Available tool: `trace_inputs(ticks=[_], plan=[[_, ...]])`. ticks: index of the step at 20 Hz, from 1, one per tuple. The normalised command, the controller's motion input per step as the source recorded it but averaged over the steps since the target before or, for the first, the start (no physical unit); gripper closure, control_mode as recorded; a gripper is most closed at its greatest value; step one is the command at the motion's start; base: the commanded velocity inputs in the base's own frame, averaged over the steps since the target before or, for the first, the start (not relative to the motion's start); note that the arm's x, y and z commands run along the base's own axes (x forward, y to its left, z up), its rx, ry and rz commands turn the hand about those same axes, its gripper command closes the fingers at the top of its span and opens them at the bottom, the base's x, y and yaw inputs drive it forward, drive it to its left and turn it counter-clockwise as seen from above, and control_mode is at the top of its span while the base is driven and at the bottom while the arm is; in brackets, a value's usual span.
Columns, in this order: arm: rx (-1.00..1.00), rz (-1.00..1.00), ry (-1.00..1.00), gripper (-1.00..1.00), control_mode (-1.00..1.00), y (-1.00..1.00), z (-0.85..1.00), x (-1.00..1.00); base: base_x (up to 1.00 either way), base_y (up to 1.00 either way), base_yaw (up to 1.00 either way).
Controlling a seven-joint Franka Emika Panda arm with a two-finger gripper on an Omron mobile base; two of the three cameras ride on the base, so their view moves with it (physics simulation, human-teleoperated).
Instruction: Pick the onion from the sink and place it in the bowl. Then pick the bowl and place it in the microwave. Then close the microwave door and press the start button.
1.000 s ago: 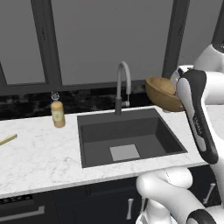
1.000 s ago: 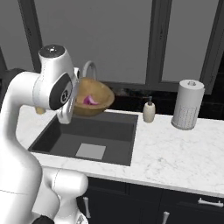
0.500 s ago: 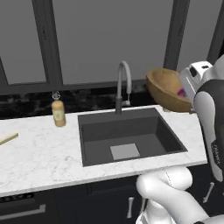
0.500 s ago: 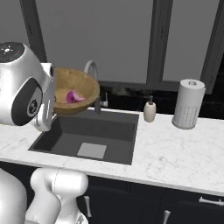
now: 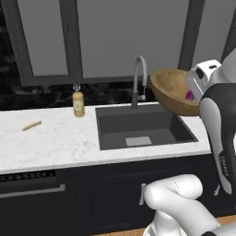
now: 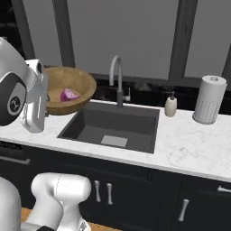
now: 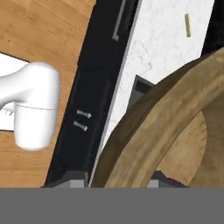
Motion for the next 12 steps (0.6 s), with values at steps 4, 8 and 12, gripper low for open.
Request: trace_inputs(ticks=[4, 8, 12], plan=[[0.00, 0.00, 0.00, 1.00, 1.00, 0.00, 0.00, 0.00, -0.20, 0.46, 0.63], [0.00, 0.00, 0.00, 1.00, 1.00, 0.00, 0.00, 0.00, 0.02, 0.35, 0.78], [0.00, 0.00, 0.00, 1.00, 1.00, 0.00, 0.00, 0.00, 0.02, 0.01, 0.91]])
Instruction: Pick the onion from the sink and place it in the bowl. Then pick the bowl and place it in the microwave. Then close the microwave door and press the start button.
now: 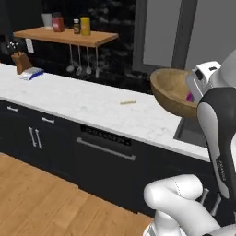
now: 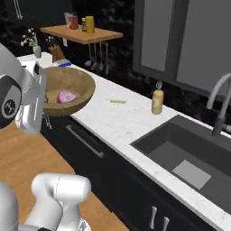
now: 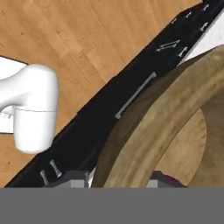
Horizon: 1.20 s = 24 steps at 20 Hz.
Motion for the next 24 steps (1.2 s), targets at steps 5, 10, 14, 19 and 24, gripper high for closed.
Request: trace_inputs(ticks=[5, 10, 14, 19, 24], plan=[[0.00, 0.00, 0.00, 1.00, 1.00, 0.00, 0.00, 0.00, 0.01, 0.00, 0.94], [0.00, 0.00, 0.00, 1.00, 1.00, 0.00, 0.00, 0.00, 0.00, 0.00, 0.97], [0.00, 0.00, 0.00, 1.00, 1.00, 0.00, 0.00, 0.00, 0.00, 0.00, 1.00], [0.00, 0.00, 0.00, 1.00, 1.00, 0.00, 0.00, 0.00, 0.00, 0.00, 1.00], [0.00, 0.00, 0.00, 1.00, 1.00, 0.00, 0.00, 0.00, 0.00, 0.00, 1.00]])
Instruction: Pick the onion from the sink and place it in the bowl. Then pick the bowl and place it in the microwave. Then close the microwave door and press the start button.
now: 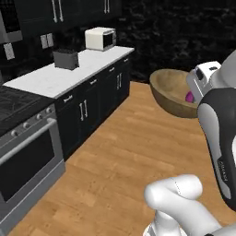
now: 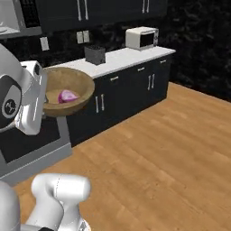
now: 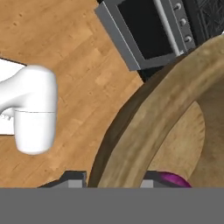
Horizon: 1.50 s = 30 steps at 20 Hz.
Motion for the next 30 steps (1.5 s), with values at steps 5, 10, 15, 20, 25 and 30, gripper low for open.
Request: trace_inputs(ticks=[5, 10, 15, 20, 25, 30], plan=[[0.00, 0.00, 0.00, 1.00, 1.00, 0.00, 0.00, 0.00, 0.08, 0.00, 1.00], [0.00, 0.00, 0.00, 1.00, 1.00, 0.00, 0.00, 0.00, 0.36, -0.14, 0.93], [0.00, 0.00, 0.00, 1.00, 1.00, 0.00, 0.00, 0.00, 0.75, -0.60, 0.69], [0.00, 0.00, 0.00, 1.00, 1.00, 0.00, 0.00, 0.00, 0.69, -0.97, 0.52], [0.00, 0.00, 0.00, 1.00, 1.00, 0.00, 0.00, 0.00, 0.80, -0.98, 0.49], [0.00, 0.00, 0.00, 1.00, 1.00, 0.00, 0.00, 0.00, 0.93, -0.85, 0.54]])
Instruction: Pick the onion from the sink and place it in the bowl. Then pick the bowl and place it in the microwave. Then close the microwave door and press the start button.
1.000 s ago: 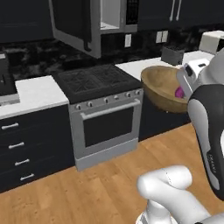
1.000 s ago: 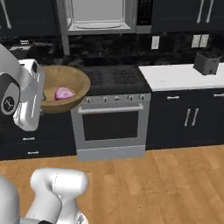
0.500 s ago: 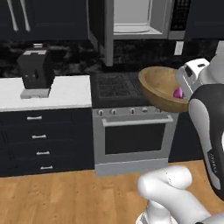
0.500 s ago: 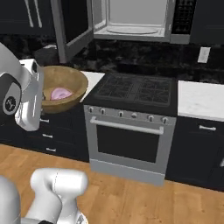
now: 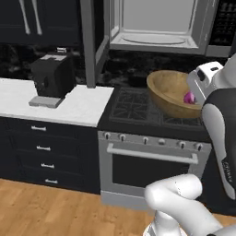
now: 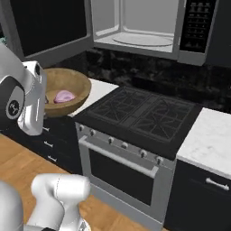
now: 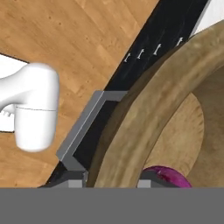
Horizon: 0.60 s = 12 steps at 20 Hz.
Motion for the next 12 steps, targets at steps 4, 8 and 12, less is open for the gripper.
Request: trace_inputs(ticks=[4, 8, 12], plan=[[0.00, 0.00, 0.00, 1.00, 1.00, 0.00, 0.00, 0.00, 0.98, -0.82, 0.50], [0.00, 0.00, 0.00, 1.00, 1.00, 0.00, 0.00, 0.00, 0.95, -0.71, 0.38], [0.00, 0.00, 0.00, 1.00, 1.00, 0.00, 0.00, 0.00, 0.49, -0.78, 0.25]])
